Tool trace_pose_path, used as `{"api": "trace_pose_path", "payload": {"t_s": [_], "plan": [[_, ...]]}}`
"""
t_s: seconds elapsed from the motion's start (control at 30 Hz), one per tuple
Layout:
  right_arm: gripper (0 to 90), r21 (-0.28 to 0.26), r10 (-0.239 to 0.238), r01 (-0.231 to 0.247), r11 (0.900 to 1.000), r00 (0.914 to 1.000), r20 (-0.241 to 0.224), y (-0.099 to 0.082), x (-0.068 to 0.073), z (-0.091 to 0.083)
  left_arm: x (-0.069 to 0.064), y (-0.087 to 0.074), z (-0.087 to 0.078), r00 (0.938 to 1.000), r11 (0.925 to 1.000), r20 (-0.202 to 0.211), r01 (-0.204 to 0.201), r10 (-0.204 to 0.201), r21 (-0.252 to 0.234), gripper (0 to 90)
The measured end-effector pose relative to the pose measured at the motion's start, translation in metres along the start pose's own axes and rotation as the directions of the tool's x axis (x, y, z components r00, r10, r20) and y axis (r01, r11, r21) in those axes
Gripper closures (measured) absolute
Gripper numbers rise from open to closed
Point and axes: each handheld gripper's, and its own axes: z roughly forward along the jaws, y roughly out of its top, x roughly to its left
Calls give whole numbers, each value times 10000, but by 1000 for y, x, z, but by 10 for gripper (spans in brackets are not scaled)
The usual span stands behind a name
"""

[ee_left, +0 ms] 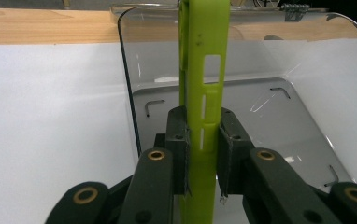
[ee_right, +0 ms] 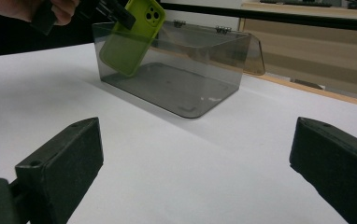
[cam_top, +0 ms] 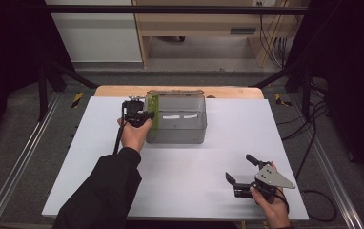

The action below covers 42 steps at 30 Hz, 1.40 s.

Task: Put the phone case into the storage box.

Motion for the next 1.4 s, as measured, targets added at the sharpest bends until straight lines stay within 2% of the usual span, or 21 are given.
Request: {"api": "trace_pose_path", "payload": {"t_s": [0.5,0.9,1.23,1.4], "plan": [[29,38,-14,14,10000,10000,-49,0,0,1,-1,1,1,9998,10000,-197,-8,9,47,766],[28,65,14,-14,10000,10000,-89,-1,0,1,-5,2,5,9968,9986,-596,-527,525,-18,732],[28,107,45,-44,9999,9999,-136,-1,1,2,-4,2,3,9930,9975,-951,-711,707,-12,705],[28,118,41,-39,9999,9999,-155,-1,0,2,-4,2,4,9922,9970,-989,-770,761,-48,702]]}}
